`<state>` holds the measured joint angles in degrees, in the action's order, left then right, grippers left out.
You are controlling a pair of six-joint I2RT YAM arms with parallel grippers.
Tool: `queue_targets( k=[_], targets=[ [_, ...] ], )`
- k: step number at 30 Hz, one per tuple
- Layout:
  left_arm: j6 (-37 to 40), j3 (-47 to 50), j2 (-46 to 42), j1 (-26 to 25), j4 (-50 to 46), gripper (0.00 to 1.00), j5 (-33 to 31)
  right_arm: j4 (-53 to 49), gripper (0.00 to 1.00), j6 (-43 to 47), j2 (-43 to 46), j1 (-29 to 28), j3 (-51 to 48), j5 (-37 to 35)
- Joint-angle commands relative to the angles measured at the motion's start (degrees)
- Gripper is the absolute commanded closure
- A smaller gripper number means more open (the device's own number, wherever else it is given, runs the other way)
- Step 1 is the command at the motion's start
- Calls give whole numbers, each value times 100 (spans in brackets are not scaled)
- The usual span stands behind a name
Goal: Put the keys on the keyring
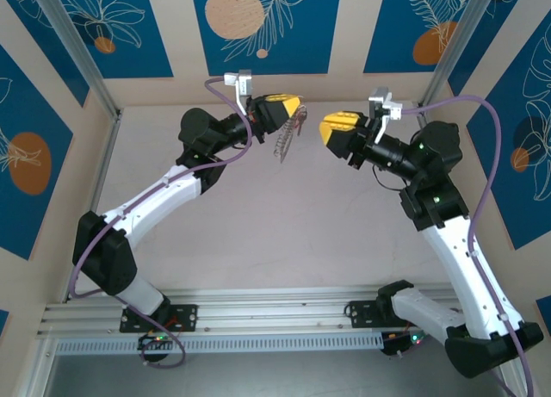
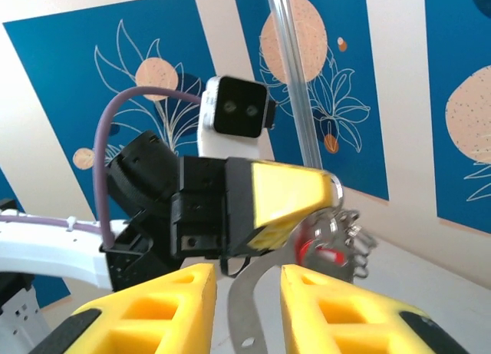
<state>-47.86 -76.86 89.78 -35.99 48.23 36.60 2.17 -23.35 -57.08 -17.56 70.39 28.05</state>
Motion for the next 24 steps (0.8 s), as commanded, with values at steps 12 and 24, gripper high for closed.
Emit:
queue_targets(
  k=[12, 24],
  targets=[
    [171, -138, -31, -127, -76, 100, 339, 1011, 69, -1203, -976, 463, 623, 1304],
    [189, -158, -61, -136, -81, 100, 357, 1277, 70, -1439, -1280, 424, 678, 1543]
  ],
)
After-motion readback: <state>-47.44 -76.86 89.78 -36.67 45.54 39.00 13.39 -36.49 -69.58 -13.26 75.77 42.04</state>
